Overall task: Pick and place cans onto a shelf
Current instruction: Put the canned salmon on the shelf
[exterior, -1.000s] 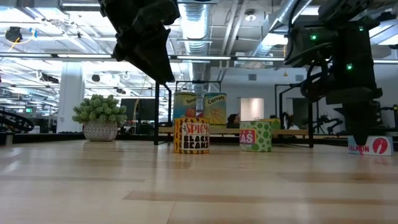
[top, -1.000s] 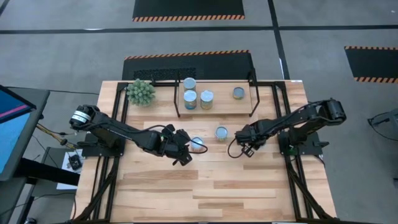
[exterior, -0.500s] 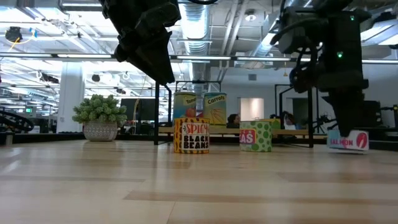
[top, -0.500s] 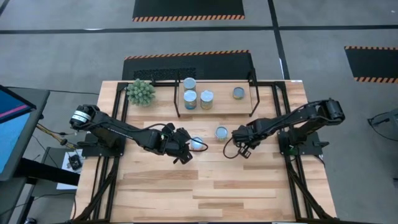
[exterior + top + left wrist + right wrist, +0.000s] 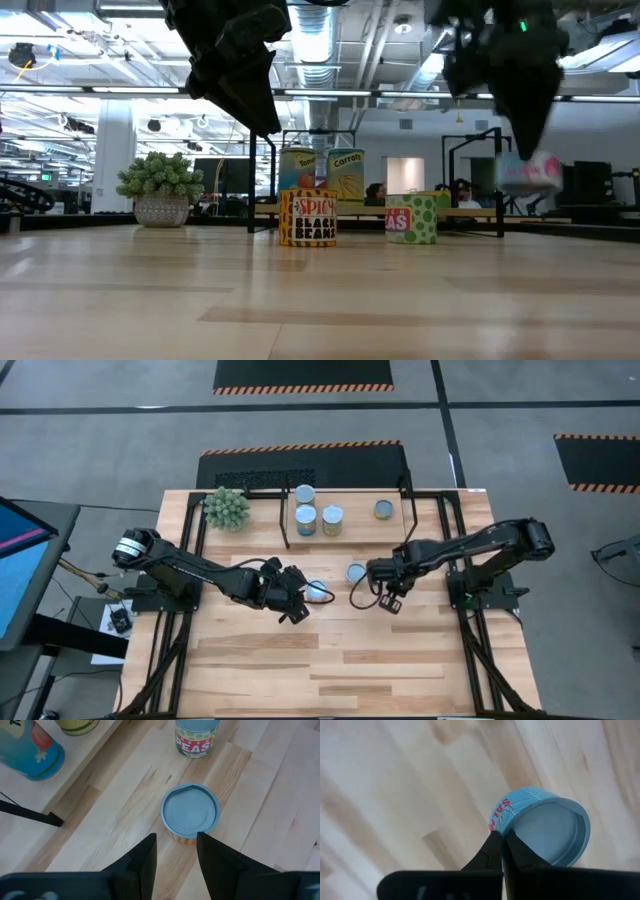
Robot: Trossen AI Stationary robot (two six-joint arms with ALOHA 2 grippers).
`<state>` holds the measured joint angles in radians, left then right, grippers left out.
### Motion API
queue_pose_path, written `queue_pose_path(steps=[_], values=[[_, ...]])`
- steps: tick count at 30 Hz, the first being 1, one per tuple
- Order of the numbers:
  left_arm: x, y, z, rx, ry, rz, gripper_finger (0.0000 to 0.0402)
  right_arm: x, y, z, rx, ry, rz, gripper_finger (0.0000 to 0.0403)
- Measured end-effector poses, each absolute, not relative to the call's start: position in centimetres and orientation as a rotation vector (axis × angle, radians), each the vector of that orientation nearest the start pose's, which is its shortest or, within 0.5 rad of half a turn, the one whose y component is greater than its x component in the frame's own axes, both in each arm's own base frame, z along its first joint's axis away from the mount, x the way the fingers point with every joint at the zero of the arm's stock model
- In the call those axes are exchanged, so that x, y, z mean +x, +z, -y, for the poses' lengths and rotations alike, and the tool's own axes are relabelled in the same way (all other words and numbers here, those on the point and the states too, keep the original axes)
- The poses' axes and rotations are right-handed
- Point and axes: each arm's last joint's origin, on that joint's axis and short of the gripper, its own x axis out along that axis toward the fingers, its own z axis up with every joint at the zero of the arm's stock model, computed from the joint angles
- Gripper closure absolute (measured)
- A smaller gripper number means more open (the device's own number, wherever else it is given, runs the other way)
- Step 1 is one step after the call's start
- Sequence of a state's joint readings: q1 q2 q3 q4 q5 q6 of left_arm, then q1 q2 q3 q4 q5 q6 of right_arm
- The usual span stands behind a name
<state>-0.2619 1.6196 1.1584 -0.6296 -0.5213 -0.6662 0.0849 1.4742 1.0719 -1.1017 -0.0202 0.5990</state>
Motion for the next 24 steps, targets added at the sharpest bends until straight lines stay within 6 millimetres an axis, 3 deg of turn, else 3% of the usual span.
queue_pose_path(steps=[5, 10, 15, 19, 24], values=[[31.5, 23.0, 6.7, -0.192, 0.554, -0.873, 0.0274, 26.5, 26.9, -1.8, 0.265, -0.201, -1.356, 0.0396], [31.6, 23.0, 6.4, -0.197, 0.564, -0.872, 0.0274, 27.5, 29.4, 0.8, 0.069, -0.183, -1.261, 0.0397], [31.6, 23.0, 6.3, -0.199, 0.567, -0.872, 0.0274, 27.1, 29.7, 5.1, 0.057, -0.246, -1.266, 0.0394], [31.6, 23.0, 6.3, -0.199, 0.567, -0.872, 0.0274, 26.6, 29.6, 8.3, 0.159, -0.312, -1.253, 0.0398], [31.6, 23.0, 6.3, -0.204, 0.569, -0.871, 0.0274, 26.7, 28.6, 10.8, 0.196, -0.327, -1.260, 0.0396]])
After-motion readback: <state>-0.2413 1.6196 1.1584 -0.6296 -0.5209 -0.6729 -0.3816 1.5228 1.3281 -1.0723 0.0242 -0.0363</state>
